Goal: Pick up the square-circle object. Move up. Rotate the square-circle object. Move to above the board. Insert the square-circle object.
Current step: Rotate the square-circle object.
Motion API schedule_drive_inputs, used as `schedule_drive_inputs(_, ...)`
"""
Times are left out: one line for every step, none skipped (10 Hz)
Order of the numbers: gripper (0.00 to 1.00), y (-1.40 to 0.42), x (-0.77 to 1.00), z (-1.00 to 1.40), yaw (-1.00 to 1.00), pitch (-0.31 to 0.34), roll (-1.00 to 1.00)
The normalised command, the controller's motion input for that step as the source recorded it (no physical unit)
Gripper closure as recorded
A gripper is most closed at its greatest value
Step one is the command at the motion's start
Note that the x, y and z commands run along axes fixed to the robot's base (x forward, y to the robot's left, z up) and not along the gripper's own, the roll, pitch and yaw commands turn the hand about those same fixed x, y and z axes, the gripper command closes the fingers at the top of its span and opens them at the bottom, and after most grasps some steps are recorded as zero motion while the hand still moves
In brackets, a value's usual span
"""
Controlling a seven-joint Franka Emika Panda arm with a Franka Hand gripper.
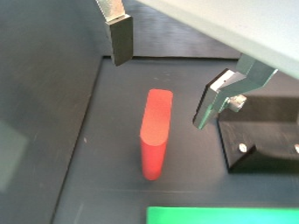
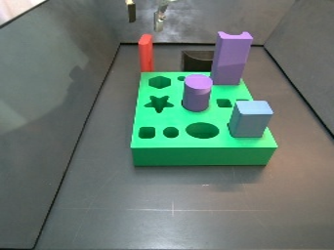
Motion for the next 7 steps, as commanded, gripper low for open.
schedule_drive_inputs(0.0,0.03,0.04,-0.03,-1.0,0.007,0.01)
schedule_drive_inputs(0.0,0.03,0.04,-0.03,-1.0,0.008,0.01)
schedule_drive_inputs(0.0,0.03,0.04,-0.03,-1.0,0.009,0.01)
schedule_drive_inputs(0.0,0.03,0.04,-0.03,-1.0,0.01,0.01)
schedule_drive_inputs(0.0,0.03,0.04,-0.03,-1.0,0.011,0.01)
schedule_drive_inputs(0.0,0.03,0.04,-0.03,-1.0,0.013,0.01)
schedule_drive_inputs(0.0,0.03,0.04,-0.03,-1.0,0.015,0.01)
